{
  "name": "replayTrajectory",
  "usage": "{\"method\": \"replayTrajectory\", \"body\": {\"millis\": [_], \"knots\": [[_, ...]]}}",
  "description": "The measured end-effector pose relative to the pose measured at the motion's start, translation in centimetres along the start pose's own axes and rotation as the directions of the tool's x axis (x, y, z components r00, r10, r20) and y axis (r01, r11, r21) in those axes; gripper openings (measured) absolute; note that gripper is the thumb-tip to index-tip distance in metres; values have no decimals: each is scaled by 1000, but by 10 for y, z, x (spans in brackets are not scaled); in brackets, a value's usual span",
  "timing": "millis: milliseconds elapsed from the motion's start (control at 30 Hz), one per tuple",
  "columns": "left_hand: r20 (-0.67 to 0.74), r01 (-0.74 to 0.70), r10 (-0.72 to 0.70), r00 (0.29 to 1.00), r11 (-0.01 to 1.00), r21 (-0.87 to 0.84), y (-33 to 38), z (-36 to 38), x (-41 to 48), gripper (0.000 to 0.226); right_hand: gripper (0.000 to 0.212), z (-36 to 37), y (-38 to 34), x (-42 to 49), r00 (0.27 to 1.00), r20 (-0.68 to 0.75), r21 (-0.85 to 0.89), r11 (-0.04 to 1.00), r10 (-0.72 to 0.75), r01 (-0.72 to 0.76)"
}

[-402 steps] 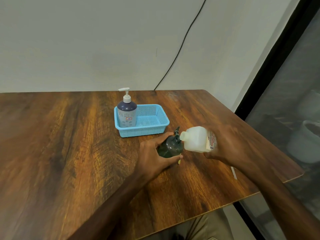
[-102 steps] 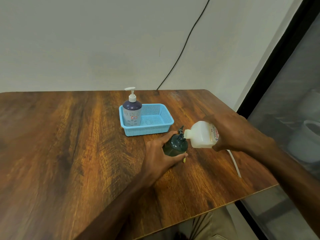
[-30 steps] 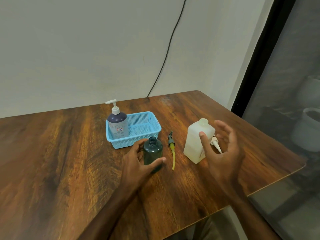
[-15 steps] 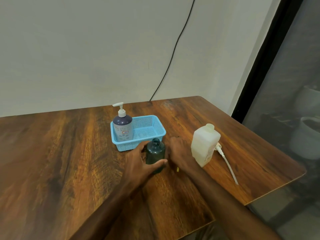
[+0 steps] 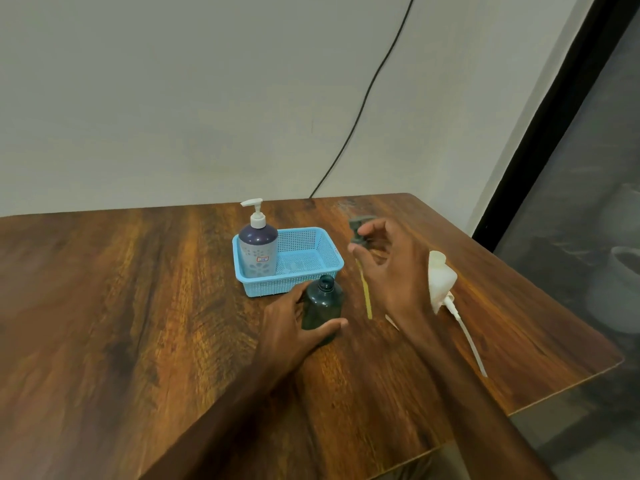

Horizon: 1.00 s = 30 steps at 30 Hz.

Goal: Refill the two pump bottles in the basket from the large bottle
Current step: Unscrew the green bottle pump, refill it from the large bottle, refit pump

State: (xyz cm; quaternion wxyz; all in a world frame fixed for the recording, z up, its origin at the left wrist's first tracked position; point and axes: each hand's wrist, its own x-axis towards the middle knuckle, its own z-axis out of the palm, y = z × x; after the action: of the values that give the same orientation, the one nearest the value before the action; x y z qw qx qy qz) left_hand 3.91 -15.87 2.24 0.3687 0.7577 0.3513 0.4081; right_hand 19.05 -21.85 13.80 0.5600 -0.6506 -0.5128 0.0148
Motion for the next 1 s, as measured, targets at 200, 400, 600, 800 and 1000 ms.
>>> {"method": "replayTrajectory", "body": {"millis": [200,400,600,800,1000], "knots": [[6,-16,17,1000,1000,-21,2,0,-3,74,30,-12,-55,4,983,-23,249,951,-181,181],[11,-6,6,1000,1000,4,2,1,-2,78,29,-6,-61,6,960,-77,282,917,-271,281],[24,31,-30,999,999,-20,1,1,-2,78,25,7,-48,8,948,-123,257,914,-293,315],[9,27,-26,1000,999,-28,2,2,-4,73,16,26,-6,-10,981,-33,279,941,-190,192],[22,32,-31,999,999,-37,-1,2,-3,66,22,30,25,-42,997,65,201,979,-52,38]]}}
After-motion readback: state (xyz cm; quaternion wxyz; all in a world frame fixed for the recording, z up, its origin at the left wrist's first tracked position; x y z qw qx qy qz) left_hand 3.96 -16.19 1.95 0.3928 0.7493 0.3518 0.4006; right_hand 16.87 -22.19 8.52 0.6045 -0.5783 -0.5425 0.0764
